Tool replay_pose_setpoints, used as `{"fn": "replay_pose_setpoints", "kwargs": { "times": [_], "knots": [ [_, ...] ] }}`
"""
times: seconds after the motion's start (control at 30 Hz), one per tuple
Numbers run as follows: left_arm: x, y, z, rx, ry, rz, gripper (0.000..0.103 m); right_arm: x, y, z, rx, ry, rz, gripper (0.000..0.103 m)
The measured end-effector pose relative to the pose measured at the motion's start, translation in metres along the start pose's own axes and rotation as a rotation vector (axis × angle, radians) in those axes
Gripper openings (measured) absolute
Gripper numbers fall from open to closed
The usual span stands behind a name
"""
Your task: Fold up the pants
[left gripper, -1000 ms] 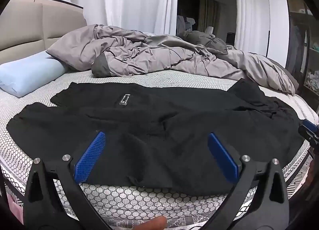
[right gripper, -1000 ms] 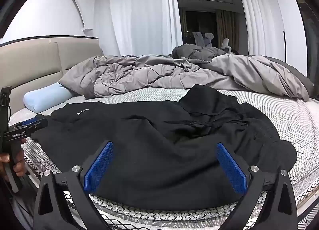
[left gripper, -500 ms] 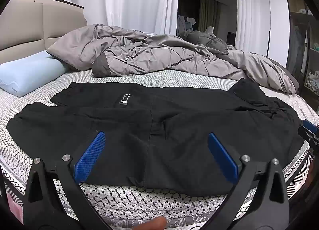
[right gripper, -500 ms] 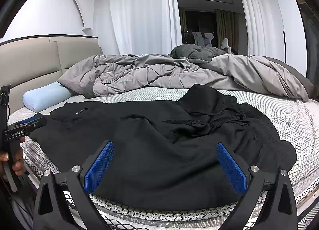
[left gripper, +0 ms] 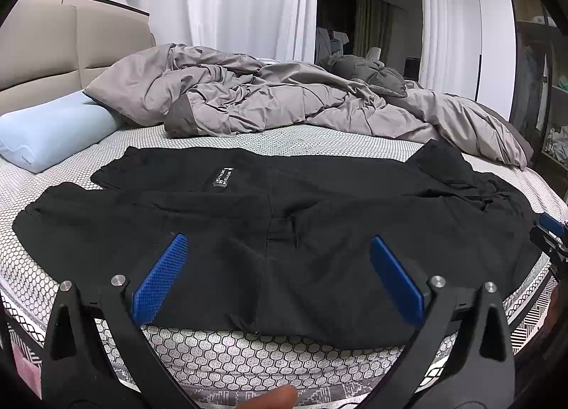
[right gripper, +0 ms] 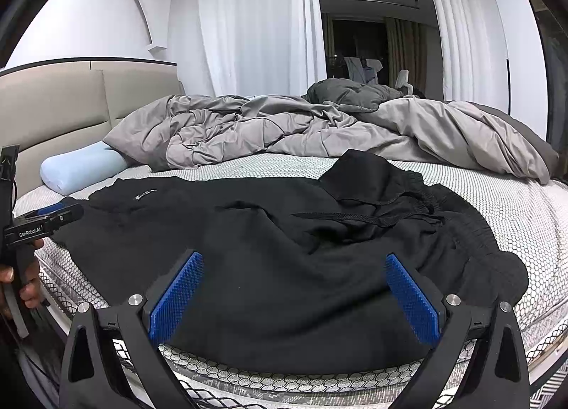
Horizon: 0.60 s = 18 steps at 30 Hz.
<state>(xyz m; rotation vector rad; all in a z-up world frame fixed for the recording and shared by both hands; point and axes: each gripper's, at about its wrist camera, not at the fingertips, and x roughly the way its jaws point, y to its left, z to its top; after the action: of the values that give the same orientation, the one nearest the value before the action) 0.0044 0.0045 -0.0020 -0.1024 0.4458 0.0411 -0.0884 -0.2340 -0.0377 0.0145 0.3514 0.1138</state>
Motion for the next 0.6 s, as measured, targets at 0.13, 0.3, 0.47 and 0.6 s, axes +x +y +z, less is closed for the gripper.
{"fn": "replay_pose_setpoints", "kwargs": {
  "times": [0.13,0.3,0.47,0.6],
  "knots": [
    [-0.0002,-0.0003,-0.0002,0.001,0.000,-0.001,0.102,-0.0001,0.0006,0.0001,0.001,0.000,0.000,0.103],
    [-0.0003,0.0000,-0.0003,0.001,-0.001,0.000,0.102,-0.0003,0.0001,-0.0001,-0.001,0.001,0.000,0.103],
    [-0.0006,0.0029,0.0006,-0.002,-0.006,0.002,0.102,-0.0001,0.0009,0.0001,-0.002,0.001,-0.001,0.103],
    [-0.0007,0.0036,0.0008,0.001,-0.006,0.002,0.102,0.0000,0.0014,0.0003,-0.003,-0.001,-0.002,0.103]
  ]
}}
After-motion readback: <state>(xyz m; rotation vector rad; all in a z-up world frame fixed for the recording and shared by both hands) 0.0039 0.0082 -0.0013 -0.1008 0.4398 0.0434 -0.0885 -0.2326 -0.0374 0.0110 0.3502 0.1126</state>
